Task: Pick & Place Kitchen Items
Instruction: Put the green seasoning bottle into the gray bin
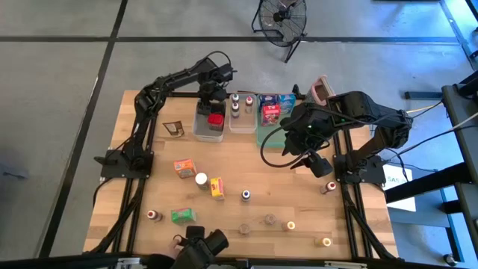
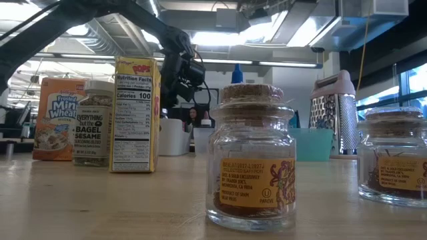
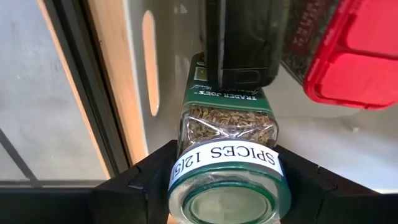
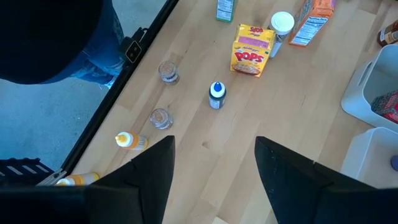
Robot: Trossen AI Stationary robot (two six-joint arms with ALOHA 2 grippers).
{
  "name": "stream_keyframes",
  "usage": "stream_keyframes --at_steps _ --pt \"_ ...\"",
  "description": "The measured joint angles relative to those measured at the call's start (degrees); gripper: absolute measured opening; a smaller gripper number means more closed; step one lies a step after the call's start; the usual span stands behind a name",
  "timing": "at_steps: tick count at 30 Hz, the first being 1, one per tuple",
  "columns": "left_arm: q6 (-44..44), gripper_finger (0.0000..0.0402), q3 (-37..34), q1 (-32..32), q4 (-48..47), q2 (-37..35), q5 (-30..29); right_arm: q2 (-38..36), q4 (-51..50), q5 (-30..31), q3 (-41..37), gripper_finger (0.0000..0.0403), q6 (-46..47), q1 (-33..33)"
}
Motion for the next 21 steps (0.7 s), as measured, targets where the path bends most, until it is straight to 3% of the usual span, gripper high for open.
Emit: stream_keyframes --at_steps 21 --pt "1.2 0.0225 0.0 0.2 0.9 0.0 -0.6 0.0 -0.1 0.2 0.0 0.0224 -0.9 -0.5"
